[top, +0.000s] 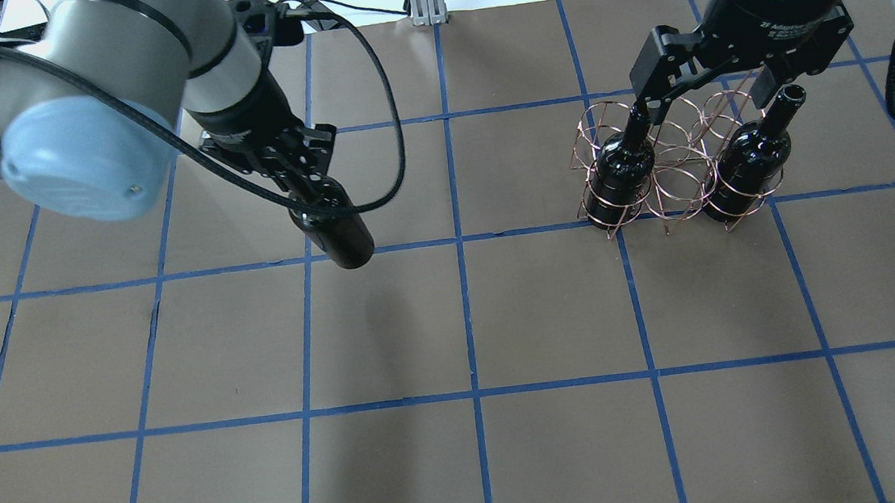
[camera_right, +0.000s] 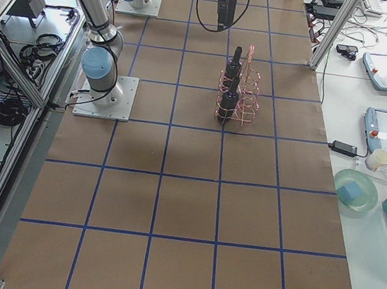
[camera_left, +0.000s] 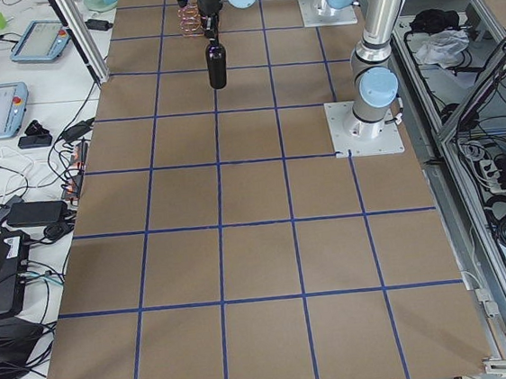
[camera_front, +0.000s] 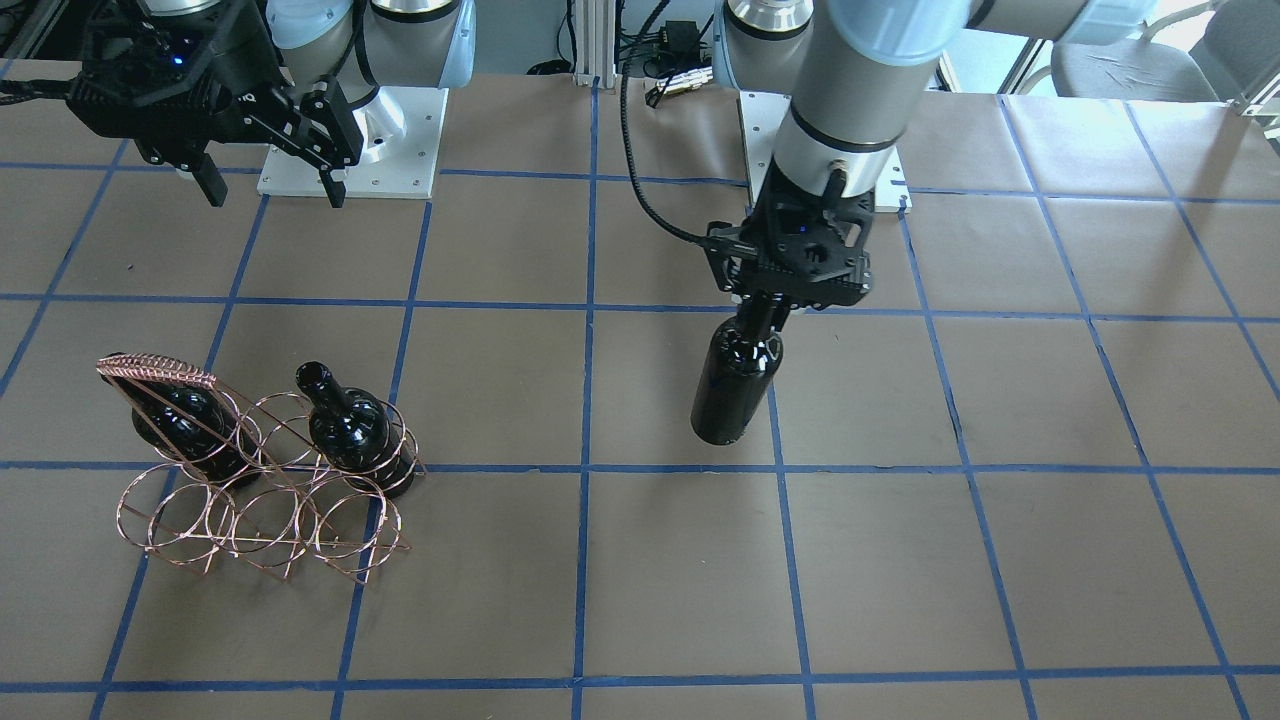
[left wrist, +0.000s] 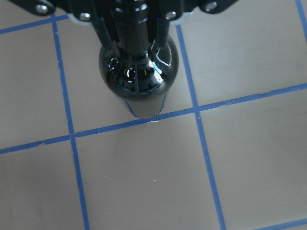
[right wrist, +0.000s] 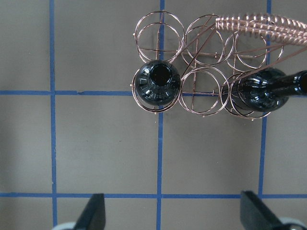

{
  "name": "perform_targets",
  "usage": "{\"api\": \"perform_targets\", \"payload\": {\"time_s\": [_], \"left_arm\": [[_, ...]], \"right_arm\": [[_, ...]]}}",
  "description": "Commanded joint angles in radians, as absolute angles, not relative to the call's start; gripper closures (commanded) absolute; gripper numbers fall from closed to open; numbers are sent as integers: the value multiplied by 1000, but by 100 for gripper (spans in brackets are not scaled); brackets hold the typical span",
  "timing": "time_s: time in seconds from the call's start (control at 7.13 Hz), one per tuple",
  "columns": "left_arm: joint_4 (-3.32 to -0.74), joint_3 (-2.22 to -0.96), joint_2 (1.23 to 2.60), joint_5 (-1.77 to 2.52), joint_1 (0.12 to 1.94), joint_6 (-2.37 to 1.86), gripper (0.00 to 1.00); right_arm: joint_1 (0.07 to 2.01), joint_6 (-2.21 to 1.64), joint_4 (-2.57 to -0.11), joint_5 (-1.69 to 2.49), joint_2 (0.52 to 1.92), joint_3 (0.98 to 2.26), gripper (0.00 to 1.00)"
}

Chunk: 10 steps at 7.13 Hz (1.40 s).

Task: Place wine into wine basket
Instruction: 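Lift the bottle with the left gripper and carry it toward the table center, then set the bottle upright at the table center and open the left gripper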

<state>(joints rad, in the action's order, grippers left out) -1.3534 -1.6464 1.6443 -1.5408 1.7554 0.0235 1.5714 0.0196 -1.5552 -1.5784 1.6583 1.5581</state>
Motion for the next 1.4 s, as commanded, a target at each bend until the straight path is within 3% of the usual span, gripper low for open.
{"api": "perform_targets", "payload": {"time_s": [0.0, 1.26], "left_arm": [[-1263, -1733, 1647, -1534, 1859, -17, 100], [-1256, -1775, 1669, -1539, 1922, -15, 100]], "right_arm": [[1572, 15, -1556, -1588, 1675, 1548, 0], [1578, 20, -1536, -1578, 1667, 1557, 0]]}}
